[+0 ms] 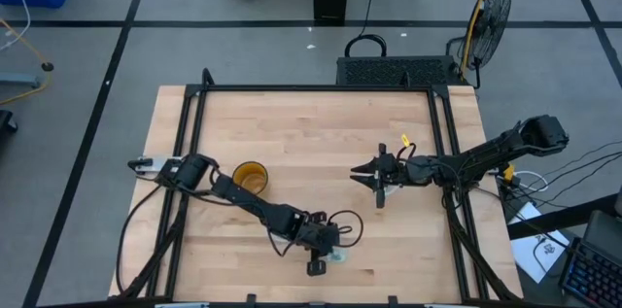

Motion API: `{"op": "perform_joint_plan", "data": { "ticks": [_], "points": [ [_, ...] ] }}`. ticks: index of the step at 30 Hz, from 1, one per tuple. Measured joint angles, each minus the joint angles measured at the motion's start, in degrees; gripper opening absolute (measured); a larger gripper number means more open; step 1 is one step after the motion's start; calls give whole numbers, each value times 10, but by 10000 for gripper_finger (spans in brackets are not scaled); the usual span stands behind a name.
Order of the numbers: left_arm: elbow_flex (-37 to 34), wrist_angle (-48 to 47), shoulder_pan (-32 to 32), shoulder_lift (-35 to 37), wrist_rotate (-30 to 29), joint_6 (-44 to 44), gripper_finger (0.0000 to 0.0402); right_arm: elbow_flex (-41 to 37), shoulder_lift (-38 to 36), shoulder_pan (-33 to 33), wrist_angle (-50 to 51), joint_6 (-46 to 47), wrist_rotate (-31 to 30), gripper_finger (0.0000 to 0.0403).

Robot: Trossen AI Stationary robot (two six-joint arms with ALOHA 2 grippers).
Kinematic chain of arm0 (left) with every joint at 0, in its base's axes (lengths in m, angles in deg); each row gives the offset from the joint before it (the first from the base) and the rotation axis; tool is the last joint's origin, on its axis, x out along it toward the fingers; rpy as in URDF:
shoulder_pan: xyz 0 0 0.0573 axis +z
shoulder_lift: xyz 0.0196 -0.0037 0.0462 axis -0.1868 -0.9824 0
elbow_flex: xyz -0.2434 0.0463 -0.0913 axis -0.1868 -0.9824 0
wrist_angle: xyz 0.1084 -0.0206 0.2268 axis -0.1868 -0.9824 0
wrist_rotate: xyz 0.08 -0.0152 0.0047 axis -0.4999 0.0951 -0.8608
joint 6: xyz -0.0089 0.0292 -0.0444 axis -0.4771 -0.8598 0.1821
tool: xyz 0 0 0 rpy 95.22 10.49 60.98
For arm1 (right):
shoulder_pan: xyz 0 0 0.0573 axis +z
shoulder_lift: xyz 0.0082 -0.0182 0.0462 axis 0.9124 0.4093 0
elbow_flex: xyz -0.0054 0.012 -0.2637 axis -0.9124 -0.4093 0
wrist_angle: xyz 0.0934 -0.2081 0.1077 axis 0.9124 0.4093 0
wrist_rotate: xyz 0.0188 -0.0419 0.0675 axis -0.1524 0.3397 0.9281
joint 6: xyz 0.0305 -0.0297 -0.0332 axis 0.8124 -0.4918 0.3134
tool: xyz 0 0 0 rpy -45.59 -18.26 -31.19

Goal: Pick and place Stevia / Truvia into bins
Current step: Put the white stevia packet into the left transparent container

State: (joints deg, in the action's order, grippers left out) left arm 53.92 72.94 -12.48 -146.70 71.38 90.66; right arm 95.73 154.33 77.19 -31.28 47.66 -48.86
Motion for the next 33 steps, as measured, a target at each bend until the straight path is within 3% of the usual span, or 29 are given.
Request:
{"op": "perform_joint_plan", "data": {
  "ticks": [5,11,15,20,29,33],
  "points": [
    [-2,-8,-9,36,0,-62,4,0,0,0,7,0,0,89],
    [-1,-138,-21,158,-118,-100,4,1,0,0,14,0,0,89],
    [0,-276,-33,231,-189,-30,5,1,0,0,17,0,0,89],
    [-4,-434,-48,245,-255,94,3,1,0,0,20,0,0,89],
    [-137,-348,-48,237,-226,133,7,1,0,0,21,15,0,89],
    [-161,-348,-48,237,-202,179,20,1,0,0,21,10,0,89]
  ]
}}
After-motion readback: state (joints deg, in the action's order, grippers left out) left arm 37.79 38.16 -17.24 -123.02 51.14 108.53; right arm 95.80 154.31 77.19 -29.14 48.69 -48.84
